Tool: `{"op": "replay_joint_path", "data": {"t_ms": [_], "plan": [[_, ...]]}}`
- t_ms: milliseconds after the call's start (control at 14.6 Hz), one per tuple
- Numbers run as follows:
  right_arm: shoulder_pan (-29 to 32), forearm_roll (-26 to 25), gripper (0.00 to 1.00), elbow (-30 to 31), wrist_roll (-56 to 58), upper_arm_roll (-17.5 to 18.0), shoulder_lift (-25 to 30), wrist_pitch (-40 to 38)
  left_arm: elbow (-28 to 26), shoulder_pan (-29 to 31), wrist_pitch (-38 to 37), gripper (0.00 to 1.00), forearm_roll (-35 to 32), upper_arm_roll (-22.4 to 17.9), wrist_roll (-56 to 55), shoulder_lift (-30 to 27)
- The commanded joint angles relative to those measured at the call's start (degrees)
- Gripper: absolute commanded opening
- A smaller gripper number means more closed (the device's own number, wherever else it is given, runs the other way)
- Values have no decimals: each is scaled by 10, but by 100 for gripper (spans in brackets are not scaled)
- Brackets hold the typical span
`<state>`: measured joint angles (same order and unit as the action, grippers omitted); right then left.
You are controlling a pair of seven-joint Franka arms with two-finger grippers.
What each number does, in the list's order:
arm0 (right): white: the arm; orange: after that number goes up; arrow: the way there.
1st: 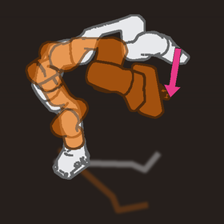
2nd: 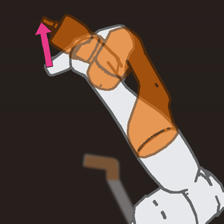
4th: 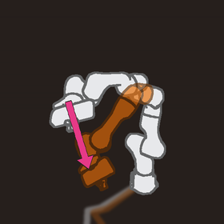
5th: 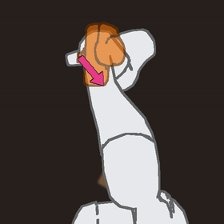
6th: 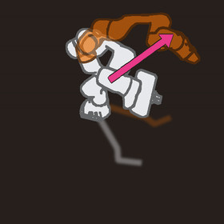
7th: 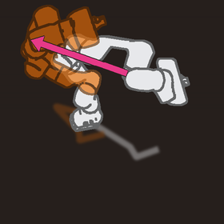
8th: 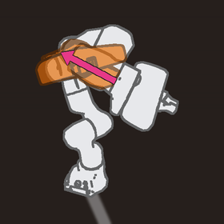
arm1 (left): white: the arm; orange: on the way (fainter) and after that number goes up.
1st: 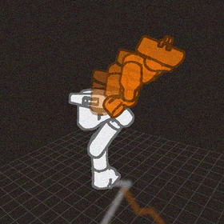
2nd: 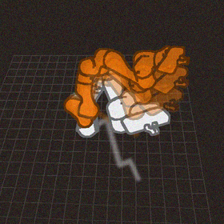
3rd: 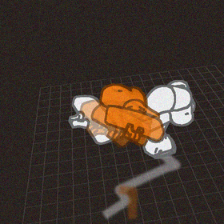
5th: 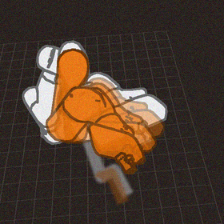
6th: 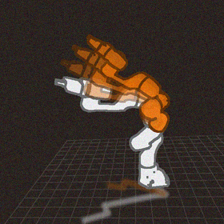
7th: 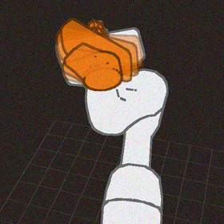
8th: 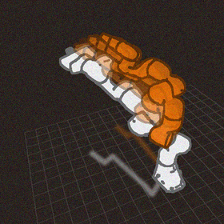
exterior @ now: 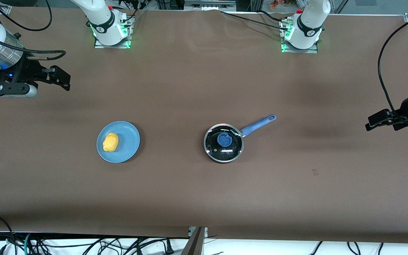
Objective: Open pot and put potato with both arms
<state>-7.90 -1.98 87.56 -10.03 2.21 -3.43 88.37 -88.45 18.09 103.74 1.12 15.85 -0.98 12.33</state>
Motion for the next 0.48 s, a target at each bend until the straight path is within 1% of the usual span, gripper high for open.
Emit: {"op": "replay_joint_path", "data": {"t_ms": [0,137,274,411], "plan": [[-2,10,100,-16,-23,3,-3,-18,17,-34,-5,100,5,-1,-52,18],[-1,11,100,-16,-21,3,-4,-18,26,-68,-5,100,5,-2,-120,31],[-2,10,100,-16,-21,3,-4,-18,30,-114,-4,100,3,-2,-211,45],[-1,10,100,-16,-22,3,-4,-16,31,-166,-3,100,-18,-2,-280,59]]}}
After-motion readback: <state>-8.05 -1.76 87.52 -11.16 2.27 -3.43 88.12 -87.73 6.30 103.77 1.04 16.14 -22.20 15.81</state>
